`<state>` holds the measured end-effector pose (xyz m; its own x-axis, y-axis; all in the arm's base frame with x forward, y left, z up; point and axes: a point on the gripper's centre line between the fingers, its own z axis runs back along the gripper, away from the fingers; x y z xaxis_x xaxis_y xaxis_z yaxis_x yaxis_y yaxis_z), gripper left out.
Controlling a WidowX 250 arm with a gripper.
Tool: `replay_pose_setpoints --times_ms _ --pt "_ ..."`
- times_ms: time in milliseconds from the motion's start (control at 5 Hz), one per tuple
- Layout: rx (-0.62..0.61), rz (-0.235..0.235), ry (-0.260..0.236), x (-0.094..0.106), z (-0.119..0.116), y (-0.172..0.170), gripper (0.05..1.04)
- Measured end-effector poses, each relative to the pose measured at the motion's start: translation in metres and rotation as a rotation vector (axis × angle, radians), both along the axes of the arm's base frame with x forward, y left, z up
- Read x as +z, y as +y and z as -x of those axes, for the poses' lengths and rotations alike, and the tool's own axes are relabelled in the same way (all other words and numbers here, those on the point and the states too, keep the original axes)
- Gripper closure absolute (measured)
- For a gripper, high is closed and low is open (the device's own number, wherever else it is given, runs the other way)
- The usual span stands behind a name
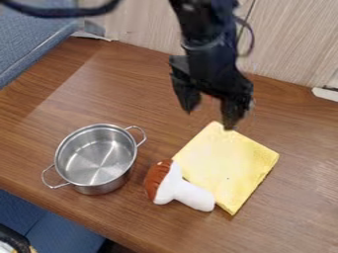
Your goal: Move the yellow cloth to the rigth of the table
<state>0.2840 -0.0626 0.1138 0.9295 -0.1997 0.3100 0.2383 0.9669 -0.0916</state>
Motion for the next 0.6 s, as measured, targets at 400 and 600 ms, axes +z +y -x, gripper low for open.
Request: replay_pose_setpoints --times_ms 400,600 --pt "-0.032 0.005 0.018 0.0046 0.0099 0.0025 0.084" --pt "-0.030 0.006 0.019 0.0046 0.0098 0.0027 0.084"
